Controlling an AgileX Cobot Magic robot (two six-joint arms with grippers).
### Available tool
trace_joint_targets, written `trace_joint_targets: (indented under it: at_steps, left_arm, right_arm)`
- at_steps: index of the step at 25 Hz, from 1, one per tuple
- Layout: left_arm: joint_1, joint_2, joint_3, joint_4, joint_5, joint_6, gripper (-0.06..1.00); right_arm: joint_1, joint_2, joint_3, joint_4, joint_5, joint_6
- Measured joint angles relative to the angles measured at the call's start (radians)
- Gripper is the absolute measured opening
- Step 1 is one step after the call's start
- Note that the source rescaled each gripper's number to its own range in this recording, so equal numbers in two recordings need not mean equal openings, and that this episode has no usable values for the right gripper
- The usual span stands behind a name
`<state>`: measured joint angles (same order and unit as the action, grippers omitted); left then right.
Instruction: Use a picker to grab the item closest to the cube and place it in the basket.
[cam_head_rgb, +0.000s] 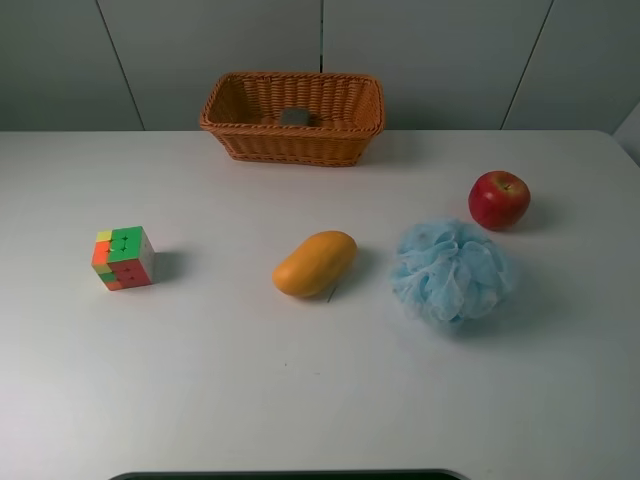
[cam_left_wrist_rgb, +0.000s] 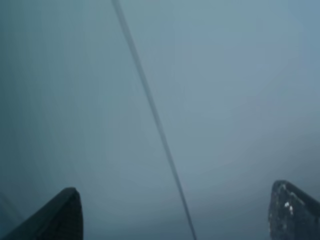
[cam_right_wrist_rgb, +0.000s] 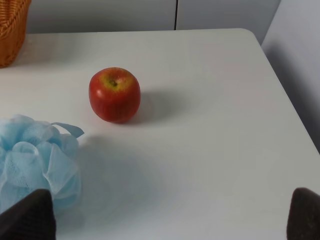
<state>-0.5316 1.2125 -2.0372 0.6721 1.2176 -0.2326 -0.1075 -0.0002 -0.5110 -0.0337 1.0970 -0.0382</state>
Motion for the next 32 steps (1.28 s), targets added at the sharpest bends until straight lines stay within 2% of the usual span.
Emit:
trace_joint_targets:
  at_steps: [2,5,8,14,17,20,23,28,32]
  left_arm:
    - [0.0,-0.1,0.11,0.04,0.0,-0.04,0.89]
    - [0.024,-0.234,0.262,0.056,0.004,-0.08,0.89]
    - [0.13,-0.356,0.398,0.026,0.006,-0.093,0.89]
    - [0.417,-0.554,0.62,-0.184,0.01,-0.075,0.89]
    - [0.511,-0.661,0.734,-0.289,0.01,-0.052,0.89]
    - [0.547,-0.773,0.877,-0.373,0.005,-0.049,0.89]
    - [0.571,-0.9,1.047,-0.421,-0.044,-0.049,0.89]
    - [0.589,-1.132,1.28,-0.459,-0.124,-0.049,0.89]
    - [0.591,-1.208,1.402,-0.465,-0.122,-0.049,0.89]
  right_arm:
    - [0.0,0.0,0.0,0.0,0.0,0.0]
    - [0.0,0.0,0.0,0.0,0.0,0.0]
    - [0.0,0.0,0.0,0.0,0.0,0.0]
    - [0.0,0.0,0.0,0.0,0.0,0.0]
    - [0.0,0.0,0.0,0.0,0.0,0.0]
    - [0.0,0.0,0.0,0.0,0.0,0.0]
    - [0.0,0.0,0.0,0.0,0.0,0.0]
    - [0.0,0.0,0.0,0.0,0.0,0.0]
    - [0.0,0.0,0.0,0.0,0.0,0.0]
